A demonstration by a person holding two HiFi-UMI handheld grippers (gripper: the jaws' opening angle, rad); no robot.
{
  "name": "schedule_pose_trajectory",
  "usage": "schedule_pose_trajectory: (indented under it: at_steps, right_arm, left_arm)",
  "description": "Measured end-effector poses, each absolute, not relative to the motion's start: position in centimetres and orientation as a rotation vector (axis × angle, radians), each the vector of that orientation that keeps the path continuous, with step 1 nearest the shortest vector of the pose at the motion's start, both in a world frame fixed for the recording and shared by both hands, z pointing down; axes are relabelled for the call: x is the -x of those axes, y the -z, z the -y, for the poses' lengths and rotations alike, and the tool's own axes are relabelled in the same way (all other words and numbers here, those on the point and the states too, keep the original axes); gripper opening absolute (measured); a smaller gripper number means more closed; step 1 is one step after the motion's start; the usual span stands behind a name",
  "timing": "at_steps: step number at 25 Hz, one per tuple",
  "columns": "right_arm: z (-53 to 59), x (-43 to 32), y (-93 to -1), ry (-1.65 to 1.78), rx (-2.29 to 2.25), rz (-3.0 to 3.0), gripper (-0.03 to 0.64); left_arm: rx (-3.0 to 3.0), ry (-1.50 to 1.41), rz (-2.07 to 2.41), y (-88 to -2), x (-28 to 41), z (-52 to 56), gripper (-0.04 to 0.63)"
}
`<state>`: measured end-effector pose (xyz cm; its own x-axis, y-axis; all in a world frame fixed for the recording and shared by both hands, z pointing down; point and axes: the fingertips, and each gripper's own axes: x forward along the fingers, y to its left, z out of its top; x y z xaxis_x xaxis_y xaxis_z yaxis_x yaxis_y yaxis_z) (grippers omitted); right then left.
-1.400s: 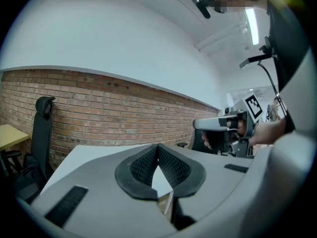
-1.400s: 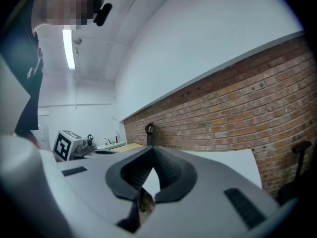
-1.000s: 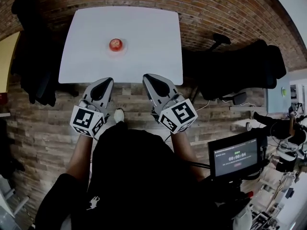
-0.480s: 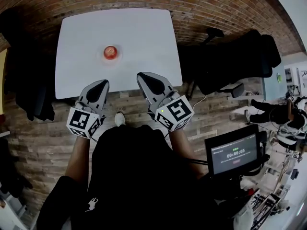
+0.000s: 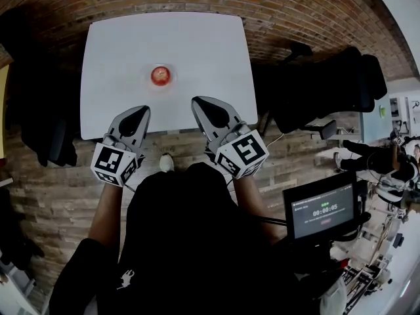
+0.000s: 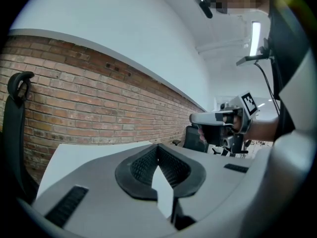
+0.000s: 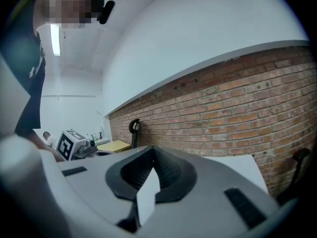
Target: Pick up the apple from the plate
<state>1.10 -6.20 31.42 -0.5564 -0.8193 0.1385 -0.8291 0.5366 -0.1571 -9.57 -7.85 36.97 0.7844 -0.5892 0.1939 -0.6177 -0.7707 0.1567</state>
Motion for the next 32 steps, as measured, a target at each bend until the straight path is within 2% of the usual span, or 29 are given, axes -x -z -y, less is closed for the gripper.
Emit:
schedule_pose_trajectory:
  at_steps: [14,32]
  right_arm:
    - [9.1,2.3,-32.2,-0.338,-1.413,2.719,0.002]
    - [9.7,2.9,-32.3,-0.301,-1.407,2.715,0.002]
  left_arm:
    - [-2.714,-0.237,1.044,-38.8,14.6,10.4,0.006]
    - [-2.724,-0.267,1.079,-39.8,14.4,10.1,0.007]
